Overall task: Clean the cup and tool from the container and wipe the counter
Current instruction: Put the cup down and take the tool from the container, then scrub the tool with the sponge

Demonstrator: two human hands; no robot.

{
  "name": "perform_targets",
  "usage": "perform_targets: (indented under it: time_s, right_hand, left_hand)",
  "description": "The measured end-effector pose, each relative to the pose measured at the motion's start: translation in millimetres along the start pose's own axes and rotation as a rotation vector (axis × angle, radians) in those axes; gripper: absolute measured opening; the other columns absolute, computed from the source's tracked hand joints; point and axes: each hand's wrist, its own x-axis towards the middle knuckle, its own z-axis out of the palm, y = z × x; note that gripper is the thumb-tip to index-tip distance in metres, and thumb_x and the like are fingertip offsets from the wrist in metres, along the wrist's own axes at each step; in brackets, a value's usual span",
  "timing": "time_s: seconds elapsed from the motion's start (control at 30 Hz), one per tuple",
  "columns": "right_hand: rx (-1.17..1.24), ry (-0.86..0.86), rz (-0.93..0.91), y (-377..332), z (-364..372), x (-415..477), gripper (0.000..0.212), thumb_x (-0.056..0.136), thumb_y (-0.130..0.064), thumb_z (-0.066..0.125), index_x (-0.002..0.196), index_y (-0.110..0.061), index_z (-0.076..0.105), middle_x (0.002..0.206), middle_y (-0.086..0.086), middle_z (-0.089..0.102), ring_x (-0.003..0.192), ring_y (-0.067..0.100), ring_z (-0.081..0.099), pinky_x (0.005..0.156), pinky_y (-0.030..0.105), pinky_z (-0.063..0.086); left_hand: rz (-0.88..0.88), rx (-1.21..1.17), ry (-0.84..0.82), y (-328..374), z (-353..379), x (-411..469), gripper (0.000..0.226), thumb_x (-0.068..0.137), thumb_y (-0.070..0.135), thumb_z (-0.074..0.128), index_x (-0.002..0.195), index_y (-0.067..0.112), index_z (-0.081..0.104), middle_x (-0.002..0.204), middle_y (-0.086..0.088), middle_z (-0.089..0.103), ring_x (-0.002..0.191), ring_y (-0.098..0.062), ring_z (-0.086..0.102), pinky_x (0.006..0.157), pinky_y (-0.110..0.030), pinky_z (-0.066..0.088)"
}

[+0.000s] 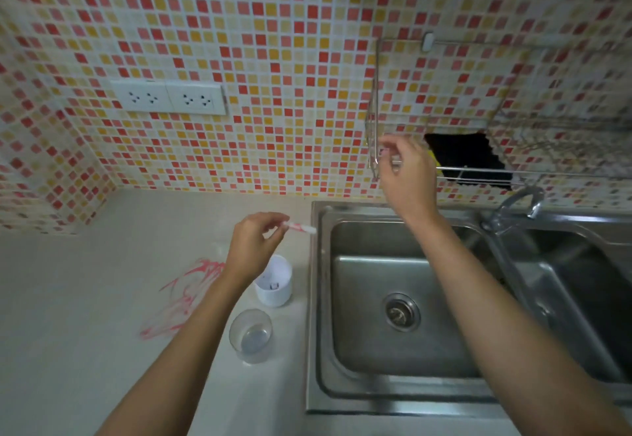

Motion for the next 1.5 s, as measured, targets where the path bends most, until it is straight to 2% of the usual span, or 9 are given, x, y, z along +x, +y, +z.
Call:
perform_targets:
  time_s: [0.17, 0.37, 0.67, 0.83, 1.03, 1.17, 1.3, 1.4, 1.5]
  right_hand:
    - [-0.287, -0.296, 0.271, 67, 2, 63, 0.038, 0.092, -0.028, 0.054, 0.130, -0.024, 0.056, 0.132, 0.006, 0.054, 0.117, 0.031, 0.051, 0.095, 0.047, 0.047]
    - [-0.261, -0.653, 0.423, 92, 9, 93, 0.043, 0.092, -0.017, 0.057, 0.135, -0.017, 0.052, 0.135, 0.007, 0.053, 0.114, 0.027, 0.055, 0.085, 0.027, 0.046]
    - [0.241, -0.008, 0.013, 69, -39, 27, 0.030, 0.089, -0.017, 0.067, 0.119, -0.015, 0.066, 0.121, -0.002, 0.064, 0.112, 0.011, 0.054, 0.096, 0.020, 0.040]
    - [0.202, -0.194, 0.030, 92, -38, -50, 0.032, 0.091, -0.017, 0.063, 0.123, -0.015, 0.064, 0.125, -0.002, 0.047, 0.115, 0.014, 0.049, 0.098, 0.013, 0.038]
    - [0.139, -0.169, 0.194, 115, -36, -63, 0.033, 0.094, -0.011, 0.057, 0.127, -0.013, 0.061, 0.111, -0.004, 0.044, 0.102, 0.010, 0.048, 0.096, 0.018, 0.040]
    - [0.163, -0.227, 0.116, 113, -37, -65, 0.033, 0.095, -0.011, 0.055, 0.128, -0.014, 0.061, 0.108, -0.004, 0.045, 0.098, 0.008, 0.048, 0.091, 0.002, 0.032]
    - [0.156, -0.203, 0.312, 119, -37, -55, 0.032, 0.095, -0.012, 0.055, 0.127, -0.014, 0.061, 0.108, -0.003, 0.048, 0.096, 0.007, 0.048, 0.095, 0.020, 0.043]
    - [0.202, -0.215, 0.206, 106, -35, -58, 0.031, 0.095, -0.011, 0.056, 0.125, -0.013, 0.062, 0.108, -0.004, 0.049, 0.097, 0.005, 0.049, 0.088, 0.001, 0.034]
    - [0.164, -0.192, 0.299, 112, -32, -53, 0.030, 0.095, -0.012, 0.055, 0.125, -0.012, 0.063, 0.108, -0.004, 0.050, 0.099, 0.009, 0.051, 0.088, 0.003, 0.034]
  left_hand:
    - [-0.055, -0.122, -0.017, 52, 30, 12, 0.020, 0.091, 0.017, 0.068, 0.109, 0.016, 0.074, 0.104, 0.002, 0.073, 0.086, -0.008, 0.063, 0.081, -0.020, 0.052]
    - [-0.100, -0.149, -0.024, 86, 62, 22, 0.017, 0.091, 0.017, 0.067, 0.107, 0.015, 0.074, 0.098, 0.007, 0.071, 0.080, 0.001, 0.060, 0.073, -0.003, 0.042]
    - [-0.163, -0.184, -0.028, 106, 103, 30, 0.013, 0.092, 0.024, 0.067, 0.102, 0.018, 0.071, 0.093, 0.008, 0.073, 0.083, 0.000, 0.067, 0.080, -0.014, 0.054]
    - [-0.120, -0.207, -0.013, 131, 120, 35, 0.007, 0.090, 0.018, 0.069, 0.096, 0.017, 0.072, 0.082, 0.015, 0.068, 0.071, 0.014, 0.061, 0.069, -0.001, 0.046]
    - [-0.102, -0.257, 0.012, 147, 139, 37, 0.008, 0.088, 0.017, 0.071, 0.096, 0.015, 0.073, 0.086, 0.009, 0.073, 0.079, 0.000, 0.068, 0.076, -0.015, 0.056]
    - [-0.084, -0.271, 0.025, 149, 143, 38, 0.008, 0.087, 0.017, 0.072, 0.095, 0.016, 0.073, 0.084, 0.012, 0.072, 0.078, 0.005, 0.067, 0.075, -0.012, 0.054]
    - [-0.055, -0.222, 0.001, 150, 144, 41, 0.011, 0.087, 0.018, 0.072, 0.098, 0.015, 0.074, 0.086, 0.012, 0.071, 0.080, 0.007, 0.065, 0.077, -0.012, 0.053]
    - [-0.024, -0.226, -0.013, 150, 143, 45, 0.011, 0.087, 0.021, 0.072, 0.097, 0.018, 0.074, 0.086, 0.015, 0.071, 0.081, 0.005, 0.066, 0.079, -0.014, 0.054]
    - [-0.024, -0.207, -0.011, 151, 145, 47, 0.010, 0.087, 0.019, 0.072, 0.097, 0.018, 0.074, 0.083, 0.018, 0.067, 0.079, 0.007, 0.064, 0.078, -0.013, 0.053]
